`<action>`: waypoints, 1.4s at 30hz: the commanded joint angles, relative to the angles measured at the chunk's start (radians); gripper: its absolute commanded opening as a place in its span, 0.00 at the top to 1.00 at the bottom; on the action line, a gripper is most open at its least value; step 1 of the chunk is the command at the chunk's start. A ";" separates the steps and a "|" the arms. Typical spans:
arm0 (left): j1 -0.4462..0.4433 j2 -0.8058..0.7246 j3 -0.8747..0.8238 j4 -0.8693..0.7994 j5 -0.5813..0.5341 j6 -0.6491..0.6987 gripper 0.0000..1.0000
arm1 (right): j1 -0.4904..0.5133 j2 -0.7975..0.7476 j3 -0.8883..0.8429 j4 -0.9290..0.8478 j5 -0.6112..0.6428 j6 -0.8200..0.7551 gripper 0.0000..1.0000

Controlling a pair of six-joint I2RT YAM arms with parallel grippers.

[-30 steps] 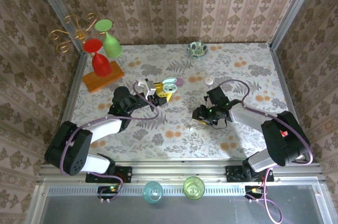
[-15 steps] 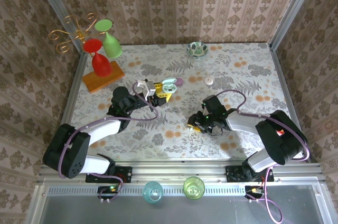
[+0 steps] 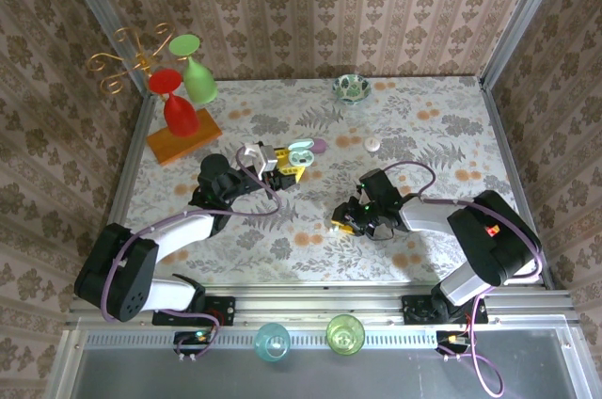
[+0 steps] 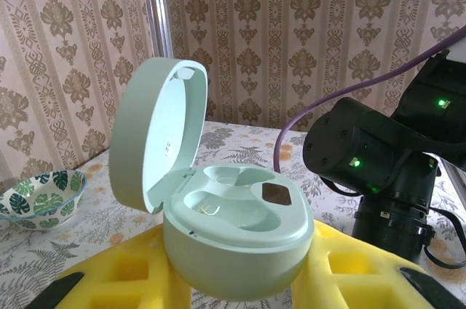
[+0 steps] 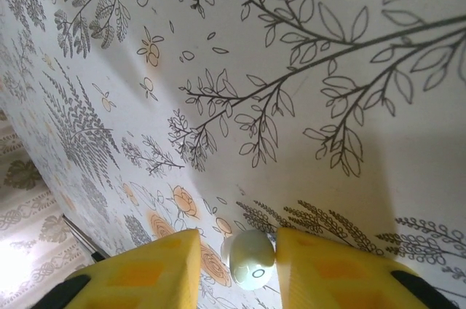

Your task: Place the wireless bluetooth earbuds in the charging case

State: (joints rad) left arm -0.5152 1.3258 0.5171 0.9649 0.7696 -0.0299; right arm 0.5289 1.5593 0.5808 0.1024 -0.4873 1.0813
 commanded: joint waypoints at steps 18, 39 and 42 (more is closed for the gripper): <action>0.014 -0.031 -0.003 -0.014 -0.005 0.026 0.74 | 0.032 0.038 -0.023 0.015 -0.048 -0.022 0.69; 0.015 -0.057 -0.016 -0.038 -0.014 0.032 0.74 | 0.052 0.056 -0.018 0.118 -0.069 -0.019 0.71; 0.015 -0.056 -0.017 -0.037 -0.014 0.036 0.74 | 0.052 0.065 -0.018 0.115 -0.062 -0.026 0.71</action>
State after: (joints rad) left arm -0.5079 1.2938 0.5156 0.9192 0.7578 -0.0212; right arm 0.5751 1.6047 0.5743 0.2070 -0.5339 1.0546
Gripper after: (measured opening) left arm 0.328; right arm 0.294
